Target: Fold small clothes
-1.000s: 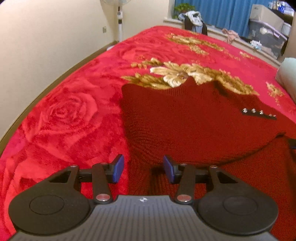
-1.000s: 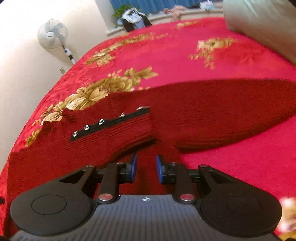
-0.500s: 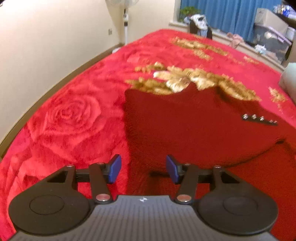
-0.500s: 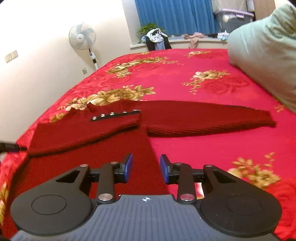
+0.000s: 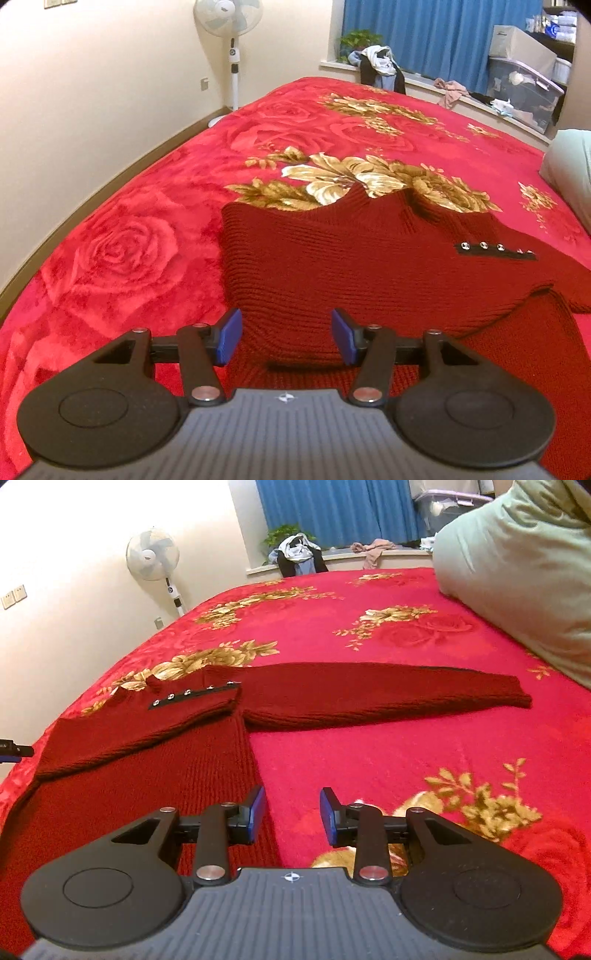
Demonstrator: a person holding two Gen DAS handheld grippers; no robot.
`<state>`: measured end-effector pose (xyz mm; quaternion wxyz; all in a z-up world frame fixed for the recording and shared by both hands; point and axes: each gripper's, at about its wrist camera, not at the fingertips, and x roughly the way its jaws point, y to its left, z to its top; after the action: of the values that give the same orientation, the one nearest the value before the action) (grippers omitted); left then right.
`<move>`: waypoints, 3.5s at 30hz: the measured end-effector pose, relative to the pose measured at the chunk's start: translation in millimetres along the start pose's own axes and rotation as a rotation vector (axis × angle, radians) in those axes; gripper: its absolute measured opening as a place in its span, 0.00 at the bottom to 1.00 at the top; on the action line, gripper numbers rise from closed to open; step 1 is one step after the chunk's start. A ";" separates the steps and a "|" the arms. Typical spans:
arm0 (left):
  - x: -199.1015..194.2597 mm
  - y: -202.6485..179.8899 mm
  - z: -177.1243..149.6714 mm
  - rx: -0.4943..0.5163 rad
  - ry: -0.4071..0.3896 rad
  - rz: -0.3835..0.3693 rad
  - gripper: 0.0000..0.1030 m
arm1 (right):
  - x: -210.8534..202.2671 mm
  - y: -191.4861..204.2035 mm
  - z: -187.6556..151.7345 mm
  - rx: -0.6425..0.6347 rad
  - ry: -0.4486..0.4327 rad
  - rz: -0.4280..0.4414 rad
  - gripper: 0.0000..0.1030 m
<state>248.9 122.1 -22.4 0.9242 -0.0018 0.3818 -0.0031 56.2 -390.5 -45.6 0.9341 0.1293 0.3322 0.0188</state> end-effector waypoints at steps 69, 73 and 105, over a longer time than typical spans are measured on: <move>16.1 6.3 8.3 -0.017 0.014 -0.025 0.58 | 52.0 -70.3 51.5 0.328 -0.071 0.003 0.37; 16.8 8.8 8.5 -0.023 0.017 -0.027 0.58 | 94.7 -103.1 61.7 0.520 -0.056 -0.036 0.38; 6.1 64.2 17.7 -0.199 0.010 -0.037 0.58 | 155.6 237.1 84.3 -0.078 0.087 0.492 0.31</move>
<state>265.9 186.3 -14.5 0.9173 -0.1006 0.3849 0.0179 242.1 -161.9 -18.4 0.8906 0.1692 0.3294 0.2641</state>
